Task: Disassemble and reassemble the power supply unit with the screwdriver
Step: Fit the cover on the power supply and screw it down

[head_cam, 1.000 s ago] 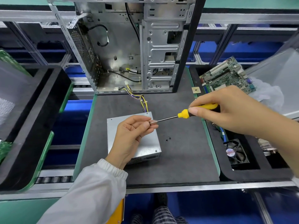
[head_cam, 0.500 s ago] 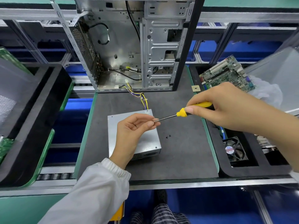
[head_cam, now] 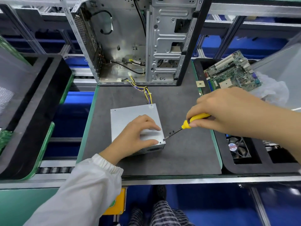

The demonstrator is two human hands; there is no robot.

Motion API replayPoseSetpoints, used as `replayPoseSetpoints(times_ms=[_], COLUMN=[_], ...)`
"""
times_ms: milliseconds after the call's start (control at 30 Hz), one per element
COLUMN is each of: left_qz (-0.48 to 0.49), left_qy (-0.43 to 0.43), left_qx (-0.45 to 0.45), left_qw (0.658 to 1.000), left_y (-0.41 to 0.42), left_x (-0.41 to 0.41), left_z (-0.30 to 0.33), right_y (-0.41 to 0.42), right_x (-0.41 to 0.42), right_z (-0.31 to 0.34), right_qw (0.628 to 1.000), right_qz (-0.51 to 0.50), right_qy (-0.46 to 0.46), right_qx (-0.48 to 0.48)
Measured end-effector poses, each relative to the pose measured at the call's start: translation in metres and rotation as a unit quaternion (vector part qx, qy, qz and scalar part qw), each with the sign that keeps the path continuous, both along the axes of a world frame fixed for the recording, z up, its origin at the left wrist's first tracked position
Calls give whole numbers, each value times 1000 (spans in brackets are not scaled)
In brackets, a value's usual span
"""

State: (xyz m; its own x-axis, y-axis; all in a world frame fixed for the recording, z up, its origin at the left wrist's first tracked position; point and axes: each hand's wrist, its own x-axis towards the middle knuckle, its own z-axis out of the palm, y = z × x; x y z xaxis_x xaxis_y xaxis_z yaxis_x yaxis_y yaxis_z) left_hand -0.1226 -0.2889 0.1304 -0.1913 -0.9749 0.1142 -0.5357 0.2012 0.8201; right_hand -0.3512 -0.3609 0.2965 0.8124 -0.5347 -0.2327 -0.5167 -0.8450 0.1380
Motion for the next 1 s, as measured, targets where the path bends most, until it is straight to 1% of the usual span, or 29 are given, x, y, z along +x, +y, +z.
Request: replayPoseSetpoints(times_ms=[67, 133, 300, 433, 533, 833, 1000], left_qz=[-11, -8, 8, 10, 7, 20, 13], left_qy=[-62, -87, -85, -62, -62, -38, -37], left_qx=[-13, -24, -28, -14, -6, 35, 60], left_qw=[998, 996, 996, 998, 998, 998, 997], left_y=[2, 3, 3, 4, 4, 2, 0], left_x=[-7, -12, -17, -17, -17, -19, -20], left_z=[-1, -2, -1, 0, 1, 3, 5], right_y=[5, 8, 10, 11, 11, 13, 15], right_x=[7, 12, 19, 20, 21, 26, 32], right_z=[-3, -5, -8, -11, -11, -10, -9], right_qw=[999, 998, 997, 996, 996, 993, 988], right_qz=[20, 31, 32, 35, 34, 41, 51], right_qy=[27, 39, 44, 51, 55, 88, 115], right_qx=[-25, -43, -60, -66, -67, -68, -85])
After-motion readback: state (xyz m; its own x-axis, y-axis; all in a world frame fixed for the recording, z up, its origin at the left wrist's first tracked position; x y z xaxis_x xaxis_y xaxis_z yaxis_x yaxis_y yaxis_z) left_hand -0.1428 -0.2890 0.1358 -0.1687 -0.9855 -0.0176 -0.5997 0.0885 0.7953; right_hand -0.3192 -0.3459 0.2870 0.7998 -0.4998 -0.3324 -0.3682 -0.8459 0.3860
